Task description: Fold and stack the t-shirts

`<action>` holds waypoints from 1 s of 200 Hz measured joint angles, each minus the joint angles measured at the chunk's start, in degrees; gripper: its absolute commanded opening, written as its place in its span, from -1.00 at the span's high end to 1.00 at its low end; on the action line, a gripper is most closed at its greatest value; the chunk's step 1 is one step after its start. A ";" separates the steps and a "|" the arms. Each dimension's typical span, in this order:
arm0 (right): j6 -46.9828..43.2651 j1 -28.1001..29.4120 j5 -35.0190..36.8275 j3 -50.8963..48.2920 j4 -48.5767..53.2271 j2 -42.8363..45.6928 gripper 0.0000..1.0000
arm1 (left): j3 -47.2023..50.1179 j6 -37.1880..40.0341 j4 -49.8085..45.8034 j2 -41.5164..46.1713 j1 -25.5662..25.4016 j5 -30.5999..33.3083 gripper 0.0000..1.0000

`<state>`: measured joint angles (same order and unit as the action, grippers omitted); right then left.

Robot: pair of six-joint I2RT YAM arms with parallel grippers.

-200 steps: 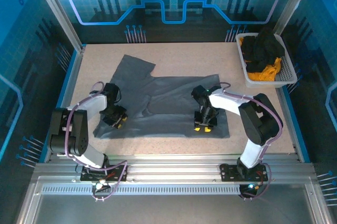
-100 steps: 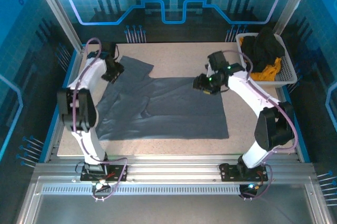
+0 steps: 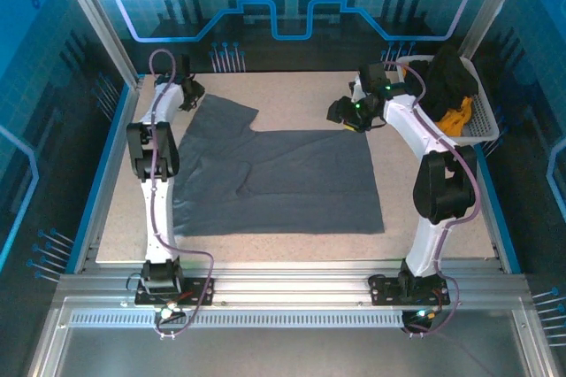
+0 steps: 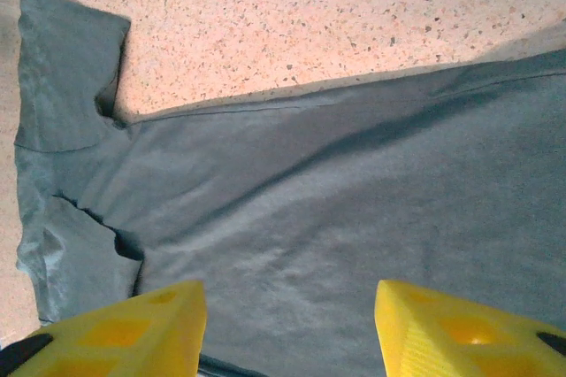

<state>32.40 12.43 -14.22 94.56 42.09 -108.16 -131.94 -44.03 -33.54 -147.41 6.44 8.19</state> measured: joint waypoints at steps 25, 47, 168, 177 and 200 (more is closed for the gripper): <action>0.35 0.00 -0.26 0.00 0.04 0.02 -0.08 | -7.04 0.55 1.05 -5.73 -0.17 -0.24 0.00; 0.35 0.00 -0.44 -0.26 0.00 0.07 -0.07 | -10.51 0.50 0.37 -8.13 -0.50 -0.15 0.00; 0.55 -0.13 -1.90 -3.13 -1.49 0.57 -0.05 | -14.60 1.09 -8.70 -9.40 -4.02 -1.70 0.36; 0.57 -0.15 -1.81 -3.26 -1.53 0.57 -0.05 | -14.69 1.62 -9.88 -9.40 -4.24 -1.27 0.45; 0.57 -0.37 -0.48 -3.15 -1.25 0.48 -0.05 | -14.93 2.40 -12.02 -9.40 -4.59 -0.02 0.75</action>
<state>32.97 12.05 -14.70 91.42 40.84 -107.68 -146.87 -41.63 -45.56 -156.81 1.85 8.16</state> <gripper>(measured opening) 0.526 0.215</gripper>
